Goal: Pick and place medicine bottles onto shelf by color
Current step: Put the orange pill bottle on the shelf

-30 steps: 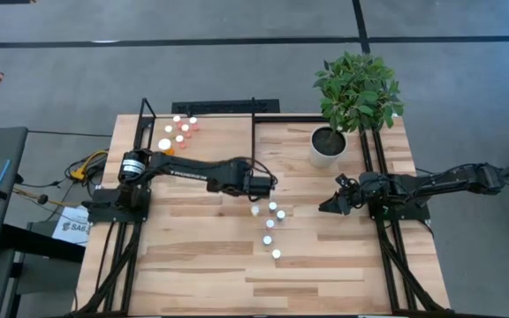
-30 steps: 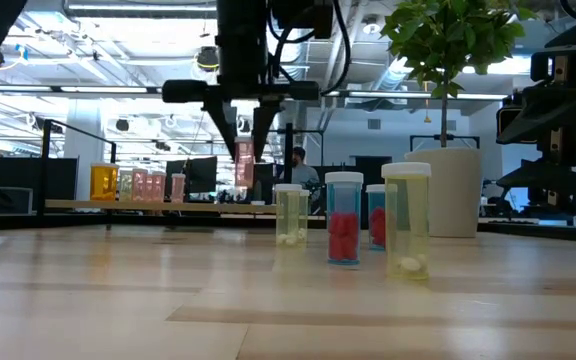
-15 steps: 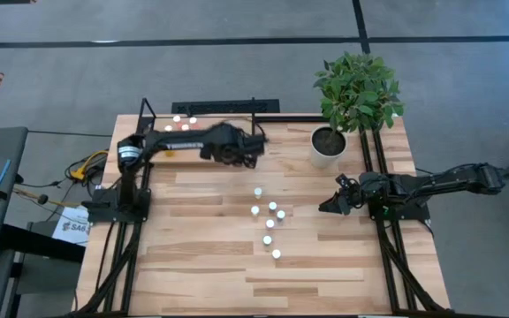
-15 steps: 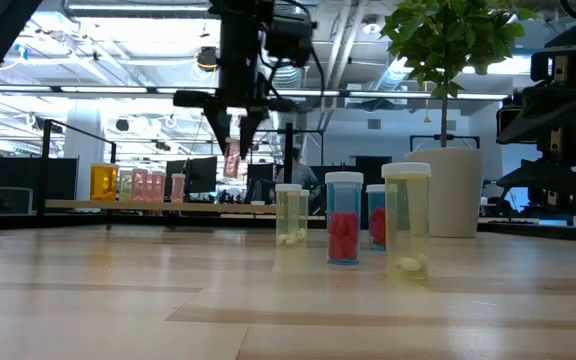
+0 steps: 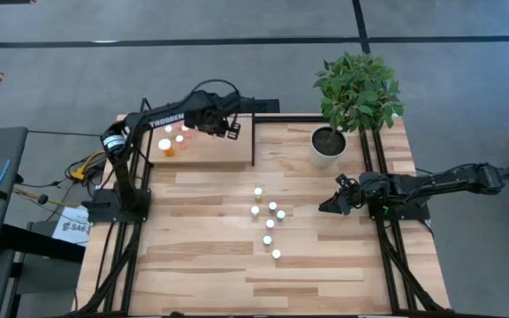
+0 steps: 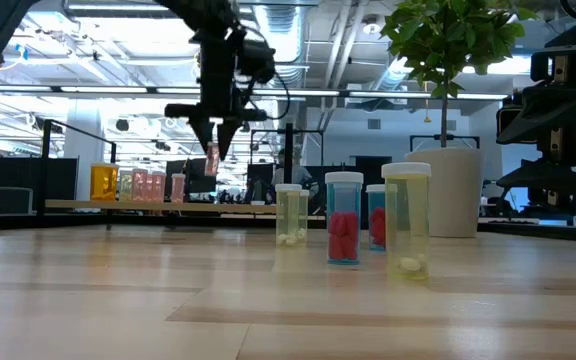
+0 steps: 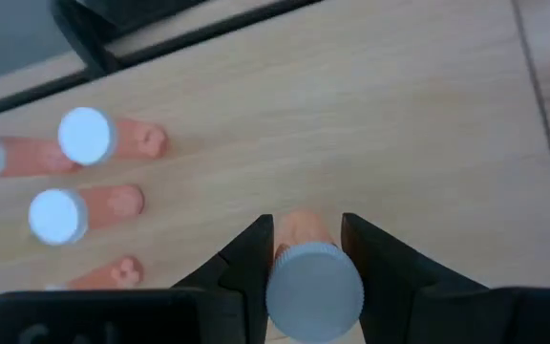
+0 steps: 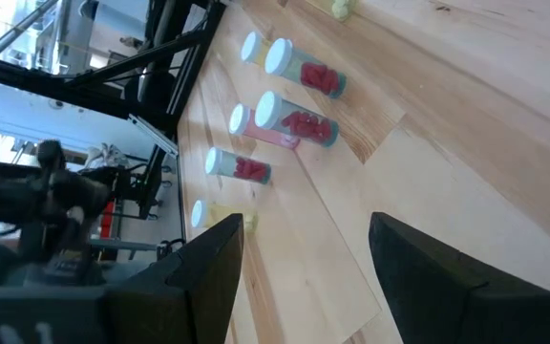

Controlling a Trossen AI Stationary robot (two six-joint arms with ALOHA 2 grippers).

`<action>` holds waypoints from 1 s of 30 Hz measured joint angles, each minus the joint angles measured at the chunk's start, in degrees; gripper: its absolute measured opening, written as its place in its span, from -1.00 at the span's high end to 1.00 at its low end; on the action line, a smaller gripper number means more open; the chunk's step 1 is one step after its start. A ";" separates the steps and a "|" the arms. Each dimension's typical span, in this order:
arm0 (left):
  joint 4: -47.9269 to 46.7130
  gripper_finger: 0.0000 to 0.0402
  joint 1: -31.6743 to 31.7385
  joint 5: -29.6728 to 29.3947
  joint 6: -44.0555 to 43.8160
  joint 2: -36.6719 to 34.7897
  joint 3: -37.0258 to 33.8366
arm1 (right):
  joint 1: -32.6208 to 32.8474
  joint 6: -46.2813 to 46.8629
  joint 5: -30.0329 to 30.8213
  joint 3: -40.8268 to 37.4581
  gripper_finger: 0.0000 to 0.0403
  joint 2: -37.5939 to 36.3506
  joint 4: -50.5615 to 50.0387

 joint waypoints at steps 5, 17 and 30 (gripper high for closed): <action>4.19 0.49 4.84 2.68 3.56 -0.03 -2.11 | 0.00 0.00 0.00 0.00 -0.24 0.01 0.00; 16.40 0.49 8.79 2.44 3.38 -0.02 -7.99 | 0.01 0.00 0.00 0.00 -0.24 -0.01 0.00; 16.98 0.49 9.12 -3.79 2.46 -0.02 -8.56 | 0.00 0.00 0.01 0.01 -0.24 -0.01 -0.02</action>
